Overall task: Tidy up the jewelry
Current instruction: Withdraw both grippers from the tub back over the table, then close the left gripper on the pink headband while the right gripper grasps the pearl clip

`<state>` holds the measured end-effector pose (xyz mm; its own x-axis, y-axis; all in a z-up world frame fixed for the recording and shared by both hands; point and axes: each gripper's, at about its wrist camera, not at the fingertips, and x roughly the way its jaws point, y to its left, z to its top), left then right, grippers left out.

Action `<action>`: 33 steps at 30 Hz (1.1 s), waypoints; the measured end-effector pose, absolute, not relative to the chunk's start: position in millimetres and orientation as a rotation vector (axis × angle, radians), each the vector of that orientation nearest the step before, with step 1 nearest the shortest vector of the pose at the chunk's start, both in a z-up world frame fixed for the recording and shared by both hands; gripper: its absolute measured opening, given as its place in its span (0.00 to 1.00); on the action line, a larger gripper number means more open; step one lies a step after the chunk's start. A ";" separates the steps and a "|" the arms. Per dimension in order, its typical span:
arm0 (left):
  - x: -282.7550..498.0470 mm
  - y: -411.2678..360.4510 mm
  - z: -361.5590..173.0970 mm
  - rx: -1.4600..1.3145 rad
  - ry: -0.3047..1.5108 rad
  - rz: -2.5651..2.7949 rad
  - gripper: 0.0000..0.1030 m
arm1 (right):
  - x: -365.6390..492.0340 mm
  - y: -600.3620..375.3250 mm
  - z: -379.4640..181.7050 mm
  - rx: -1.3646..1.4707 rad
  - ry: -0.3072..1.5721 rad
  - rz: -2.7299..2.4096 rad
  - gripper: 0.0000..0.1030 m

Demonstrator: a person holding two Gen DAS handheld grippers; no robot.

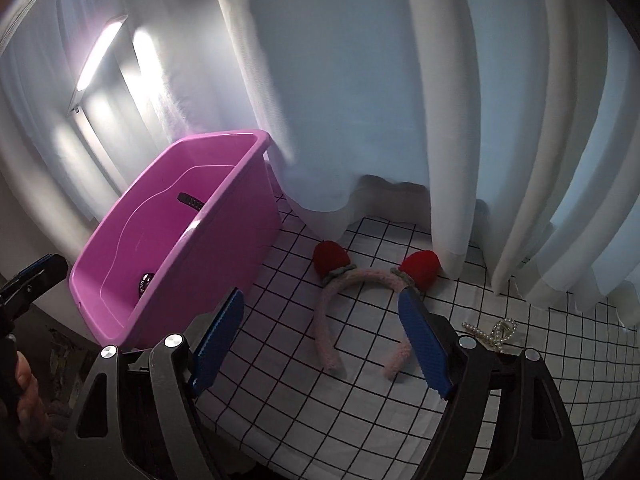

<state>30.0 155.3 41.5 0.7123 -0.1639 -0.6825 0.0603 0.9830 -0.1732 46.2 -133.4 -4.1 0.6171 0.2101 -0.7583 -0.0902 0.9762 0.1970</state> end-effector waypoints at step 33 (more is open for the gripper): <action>76.9 -2.9 -136.0 -0.073 1.024 -0.022 0.94 | 18.9 -309.6 -158.3 0.219 0.982 0.070 0.74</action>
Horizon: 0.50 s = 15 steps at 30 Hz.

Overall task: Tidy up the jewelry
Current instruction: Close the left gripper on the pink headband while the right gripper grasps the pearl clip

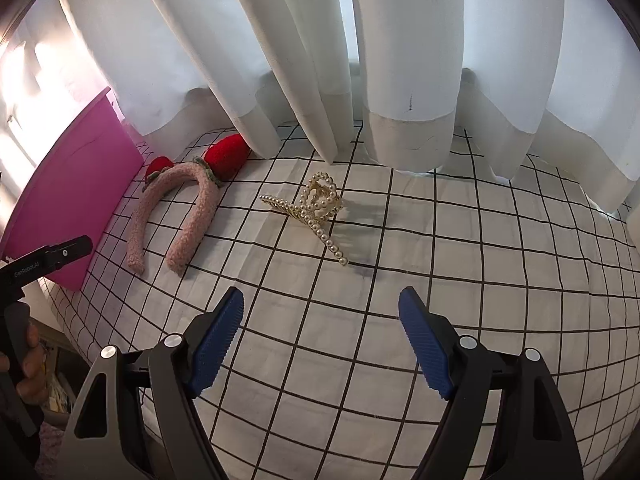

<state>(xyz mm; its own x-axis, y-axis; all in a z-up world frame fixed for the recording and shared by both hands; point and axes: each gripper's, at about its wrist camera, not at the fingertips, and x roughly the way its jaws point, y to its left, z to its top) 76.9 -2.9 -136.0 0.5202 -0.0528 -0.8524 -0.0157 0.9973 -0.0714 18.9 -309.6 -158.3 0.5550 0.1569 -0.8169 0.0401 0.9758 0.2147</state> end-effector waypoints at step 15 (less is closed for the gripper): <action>137.4 -7.3 -197.1 -0.045 1.049 -0.011 0.94 | 80.2 -298.1 -202.6 0.127 0.996 0.077 0.74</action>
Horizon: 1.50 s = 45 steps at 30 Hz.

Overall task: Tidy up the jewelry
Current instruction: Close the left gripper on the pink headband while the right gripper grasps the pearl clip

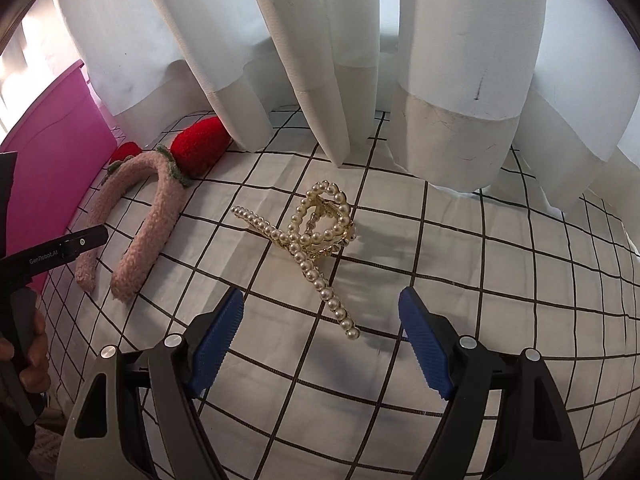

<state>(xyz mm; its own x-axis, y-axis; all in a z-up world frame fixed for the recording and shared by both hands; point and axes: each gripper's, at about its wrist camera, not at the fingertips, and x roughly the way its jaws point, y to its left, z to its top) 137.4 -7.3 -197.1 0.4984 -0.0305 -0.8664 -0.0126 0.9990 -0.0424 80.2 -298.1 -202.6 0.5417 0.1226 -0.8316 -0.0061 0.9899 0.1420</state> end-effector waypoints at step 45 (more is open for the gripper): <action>177.7 -15.2 -202.6 0.017 0.991 -0.049 0.09 | 112.1 -263.3 -217.9 0.035 0.924 0.043 0.55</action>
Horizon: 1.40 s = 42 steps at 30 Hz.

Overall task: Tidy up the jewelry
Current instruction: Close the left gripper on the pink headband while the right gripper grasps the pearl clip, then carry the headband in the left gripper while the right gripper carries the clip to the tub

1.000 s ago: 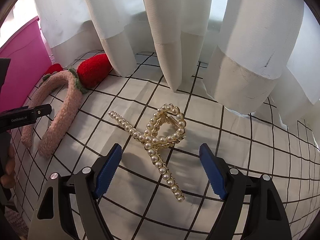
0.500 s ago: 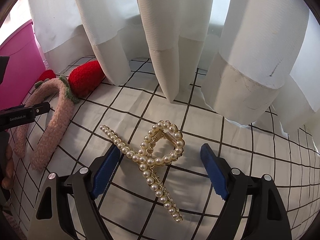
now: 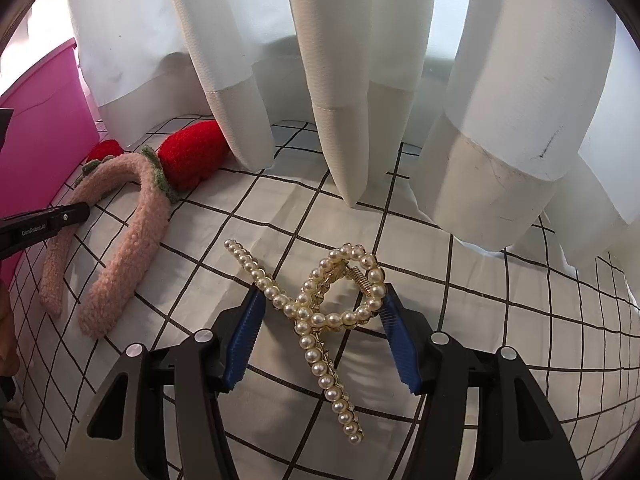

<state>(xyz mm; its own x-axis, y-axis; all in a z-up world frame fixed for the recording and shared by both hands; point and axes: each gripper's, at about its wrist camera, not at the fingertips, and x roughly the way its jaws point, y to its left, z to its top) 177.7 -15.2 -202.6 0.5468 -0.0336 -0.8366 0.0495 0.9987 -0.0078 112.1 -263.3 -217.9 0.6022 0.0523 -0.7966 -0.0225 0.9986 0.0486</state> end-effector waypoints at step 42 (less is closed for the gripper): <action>29.5 -0.1 -53.1 -0.092 0.793 -0.019 0.09 | -14.3 -293.1 -123.9 0.114 0.811 0.091 0.44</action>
<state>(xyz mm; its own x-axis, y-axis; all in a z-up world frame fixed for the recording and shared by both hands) 29.5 -0.1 -53.1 0.7014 -0.0520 -0.7108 -0.0171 0.9958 -0.0898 -14.3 -293.1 -123.9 0.6851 0.1249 -0.7177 -0.0377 0.9899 0.1363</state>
